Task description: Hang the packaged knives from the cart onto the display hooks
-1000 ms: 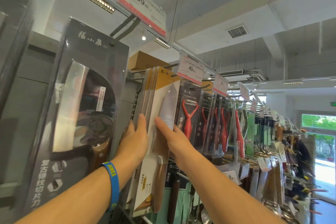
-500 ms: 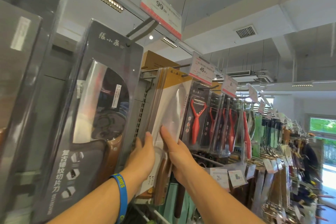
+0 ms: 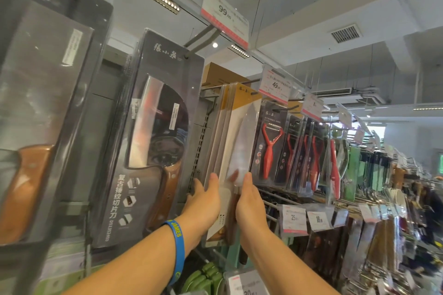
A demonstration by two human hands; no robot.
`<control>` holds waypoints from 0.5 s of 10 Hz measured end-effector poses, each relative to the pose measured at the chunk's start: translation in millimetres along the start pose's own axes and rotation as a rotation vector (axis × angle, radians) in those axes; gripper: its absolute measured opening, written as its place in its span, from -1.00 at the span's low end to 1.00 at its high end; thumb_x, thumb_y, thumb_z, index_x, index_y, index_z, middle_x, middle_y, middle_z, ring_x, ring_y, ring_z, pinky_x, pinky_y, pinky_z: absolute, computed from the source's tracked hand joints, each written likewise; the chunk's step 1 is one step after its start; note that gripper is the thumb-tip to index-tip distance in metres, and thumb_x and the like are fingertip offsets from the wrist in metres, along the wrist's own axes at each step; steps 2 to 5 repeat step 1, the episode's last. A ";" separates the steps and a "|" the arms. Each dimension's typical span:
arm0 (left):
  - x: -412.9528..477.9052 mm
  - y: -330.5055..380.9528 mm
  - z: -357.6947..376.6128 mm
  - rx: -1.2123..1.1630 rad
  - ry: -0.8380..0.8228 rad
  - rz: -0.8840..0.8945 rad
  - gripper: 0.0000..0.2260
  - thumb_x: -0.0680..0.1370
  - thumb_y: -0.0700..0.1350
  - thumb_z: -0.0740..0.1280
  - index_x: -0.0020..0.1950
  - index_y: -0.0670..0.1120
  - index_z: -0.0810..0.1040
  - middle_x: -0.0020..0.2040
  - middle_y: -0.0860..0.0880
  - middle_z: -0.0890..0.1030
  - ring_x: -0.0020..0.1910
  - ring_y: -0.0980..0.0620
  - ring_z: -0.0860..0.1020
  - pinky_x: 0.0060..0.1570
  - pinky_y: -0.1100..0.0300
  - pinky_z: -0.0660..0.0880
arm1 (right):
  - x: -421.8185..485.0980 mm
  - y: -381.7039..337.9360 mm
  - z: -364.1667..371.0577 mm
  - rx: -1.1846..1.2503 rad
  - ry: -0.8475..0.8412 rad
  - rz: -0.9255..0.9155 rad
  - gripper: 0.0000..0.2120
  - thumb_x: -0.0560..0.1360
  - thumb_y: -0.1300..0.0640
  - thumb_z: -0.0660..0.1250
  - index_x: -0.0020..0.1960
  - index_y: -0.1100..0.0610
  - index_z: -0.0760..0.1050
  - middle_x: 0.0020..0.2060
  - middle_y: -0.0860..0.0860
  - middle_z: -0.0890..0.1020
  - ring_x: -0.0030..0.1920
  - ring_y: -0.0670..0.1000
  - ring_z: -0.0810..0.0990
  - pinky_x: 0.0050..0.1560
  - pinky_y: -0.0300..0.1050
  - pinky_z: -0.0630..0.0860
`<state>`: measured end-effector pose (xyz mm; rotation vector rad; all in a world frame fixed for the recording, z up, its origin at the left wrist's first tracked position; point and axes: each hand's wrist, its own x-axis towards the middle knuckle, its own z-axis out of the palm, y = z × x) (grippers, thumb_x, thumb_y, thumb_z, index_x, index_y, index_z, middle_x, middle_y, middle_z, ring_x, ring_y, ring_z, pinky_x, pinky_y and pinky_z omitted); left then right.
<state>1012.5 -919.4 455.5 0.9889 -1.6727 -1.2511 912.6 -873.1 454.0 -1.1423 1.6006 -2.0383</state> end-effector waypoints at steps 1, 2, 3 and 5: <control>-12.2 5.7 0.4 -0.060 0.000 0.016 -0.32 0.57 0.39 -0.12 0.61 0.13 -0.19 0.62 -0.12 0.05 0.56 -0.22 0.11 0.51 -0.23 0.07 | -6.9 -0.9 -8.6 -0.025 0.030 -0.066 -0.45 0.67 -0.27 0.04 0.58 -0.04 0.28 0.44 -0.07 0.45 0.39 -0.03 0.43 0.25 -0.14 0.28; -12.2 5.7 0.4 -0.060 0.000 0.016 -0.32 0.57 0.39 -0.12 0.61 0.13 -0.19 0.62 -0.12 0.05 0.56 -0.22 0.11 0.51 -0.23 0.07 | -6.9 -0.9 -8.6 -0.025 0.030 -0.066 -0.45 0.67 -0.27 0.04 0.58 -0.04 0.28 0.44 -0.07 0.45 0.39 -0.03 0.43 0.25 -0.14 0.28; -12.2 5.7 0.4 -0.060 0.000 0.016 -0.32 0.57 0.39 -0.12 0.61 0.13 -0.19 0.62 -0.12 0.05 0.56 -0.22 0.11 0.51 -0.23 0.07 | -6.9 -0.9 -8.6 -0.025 0.030 -0.066 -0.45 0.67 -0.27 0.04 0.58 -0.04 0.28 0.44 -0.07 0.45 0.39 -0.03 0.43 0.25 -0.14 0.28; -12.2 5.7 0.4 -0.060 0.000 0.016 -0.32 0.57 0.39 -0.12 0.61 0.13 -0.19 0.62 -0.12 0.05 0.56 -0.22 0.11 0.51 -0.23 0.07 | -6.9 -0.9 -8.6 -0.025 0.030 -0.066 -0.45 0.67 -0.27 0.04 0.58 -0.04 0.28 0.44 -0.07 0.45 0.39 -0.03 0.43 0.25 -0.14 0.28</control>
